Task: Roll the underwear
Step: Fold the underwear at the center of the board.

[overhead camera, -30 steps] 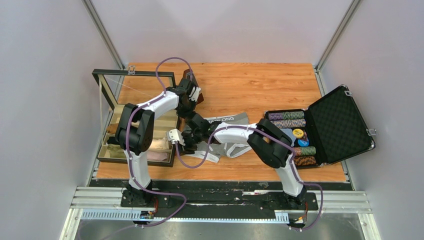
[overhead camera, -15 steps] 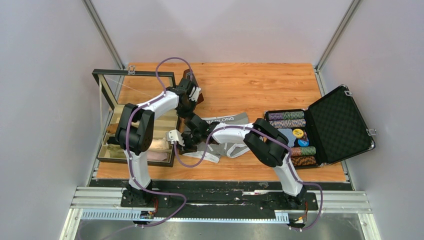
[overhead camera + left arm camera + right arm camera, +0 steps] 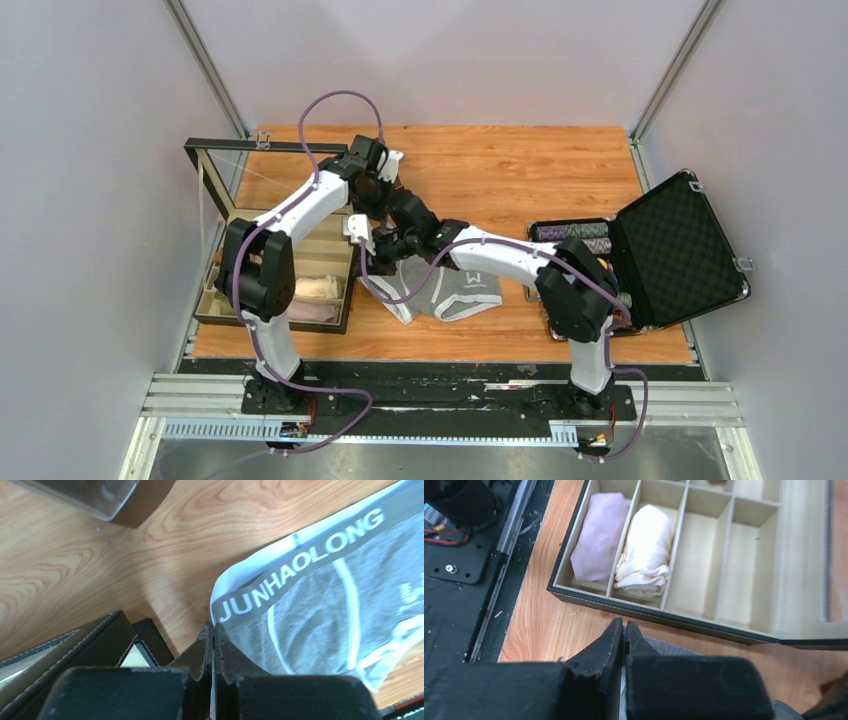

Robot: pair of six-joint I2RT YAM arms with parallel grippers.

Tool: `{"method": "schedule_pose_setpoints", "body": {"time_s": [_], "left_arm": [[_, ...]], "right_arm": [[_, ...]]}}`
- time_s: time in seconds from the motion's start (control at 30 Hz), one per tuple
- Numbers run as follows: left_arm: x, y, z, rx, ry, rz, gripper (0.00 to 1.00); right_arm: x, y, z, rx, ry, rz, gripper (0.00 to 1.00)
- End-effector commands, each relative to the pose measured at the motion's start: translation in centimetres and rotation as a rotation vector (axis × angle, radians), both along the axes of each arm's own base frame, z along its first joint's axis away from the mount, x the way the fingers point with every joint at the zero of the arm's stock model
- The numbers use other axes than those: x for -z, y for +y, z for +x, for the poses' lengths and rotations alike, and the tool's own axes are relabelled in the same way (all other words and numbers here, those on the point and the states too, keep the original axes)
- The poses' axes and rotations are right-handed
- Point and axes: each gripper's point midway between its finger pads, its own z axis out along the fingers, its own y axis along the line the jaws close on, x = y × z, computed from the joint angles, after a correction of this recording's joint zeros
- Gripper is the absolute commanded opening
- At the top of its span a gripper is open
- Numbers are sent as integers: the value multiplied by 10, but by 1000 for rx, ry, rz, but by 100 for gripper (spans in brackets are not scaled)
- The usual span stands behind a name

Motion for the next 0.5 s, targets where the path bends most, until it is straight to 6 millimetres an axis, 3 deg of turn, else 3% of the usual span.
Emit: {"method": "schedule_pose_setpoints", "body": {"time_s": [0.0, 0.23, 0.47], "left_arm": [[-56, -18, 12, 19, -94, -113, 0], [-53, -38, 20, 30, -42, -145, 0], [-58, -78, 25, 108, -75, -152, 0]], "right_arm": [[-41, -7, -3, 13, 31, 79, 0], [-43, -28, 10, 88, 36, 63, 0], [-54, -67, 22, 169, 39, 68, 0]]}}
